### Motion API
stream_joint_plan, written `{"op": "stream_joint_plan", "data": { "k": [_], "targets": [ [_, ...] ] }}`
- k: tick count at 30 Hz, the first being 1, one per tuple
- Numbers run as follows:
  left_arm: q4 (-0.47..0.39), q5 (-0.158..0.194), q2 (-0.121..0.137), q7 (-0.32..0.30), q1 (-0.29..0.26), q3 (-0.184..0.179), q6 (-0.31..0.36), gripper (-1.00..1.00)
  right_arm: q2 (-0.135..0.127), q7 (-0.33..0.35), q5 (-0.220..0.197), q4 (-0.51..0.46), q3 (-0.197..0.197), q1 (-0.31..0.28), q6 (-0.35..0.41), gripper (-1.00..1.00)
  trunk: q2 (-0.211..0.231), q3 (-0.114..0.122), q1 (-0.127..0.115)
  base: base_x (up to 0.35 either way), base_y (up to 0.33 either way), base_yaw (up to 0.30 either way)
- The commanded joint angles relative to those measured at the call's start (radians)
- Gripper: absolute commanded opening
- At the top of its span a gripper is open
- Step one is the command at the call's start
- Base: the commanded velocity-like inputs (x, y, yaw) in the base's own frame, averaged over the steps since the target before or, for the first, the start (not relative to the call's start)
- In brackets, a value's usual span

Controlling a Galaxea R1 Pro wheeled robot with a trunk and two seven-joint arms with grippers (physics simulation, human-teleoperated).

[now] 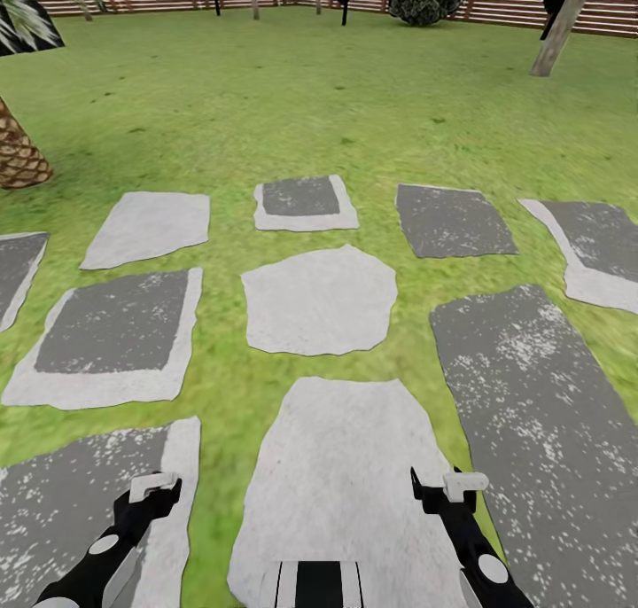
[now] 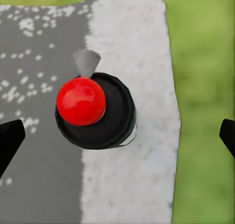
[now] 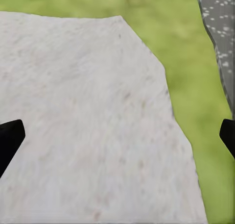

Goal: In the garden, pick up the pesticide atomizer on the floor and spray pesticide onto both trees until each tree trunk is fully covered.

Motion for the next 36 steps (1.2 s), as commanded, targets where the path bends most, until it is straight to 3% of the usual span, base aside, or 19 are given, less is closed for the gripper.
{"op": "stream_joint_plan", "data": {
  "k": [1, 12, 21, 36],
  "targets": [
    [0.001, 0.0, 0.0, -0.005, -0.001, 0.006, -0.004, 1.0, 0.0, 0.0, 0.0, 0.001, 0.0, 0.0, -0.003, 1.0, 0.0, -0.001, 0.0, 0.0, 0.0, -0.016],
    [0.001, 0.002, 0.001, -0.005, -0.001, 0.007, -0.009, 1.0, 0.0, -0.001, 0.0, 0.002, 0.0, 0.0, -0.003, 1.0, -0.002, -0.037, 0.004, 0.0, 0.0, 0.025],
    [0.001, 0.009, 0.001, -0.005, -0.001, 0.008, -0.01, 1.0, 0.0, -0.001, 0.0, 0.002, 0.0, 0.0, -0.003, 1.0, -0.003, -0.051, 0.005, 0.0, 0.0, 0.07],
    [0.001, 0.011, 0.0, -0.004, -0.001, 0.012, -0.011, 1.0, 0.0, -0.001, 0.0, 0.002, 0.0, 0.0, -0.003, 1.0, -0.003, -0.051, 0.005, 0.043, 0.0, 0.0]
  ]
}}
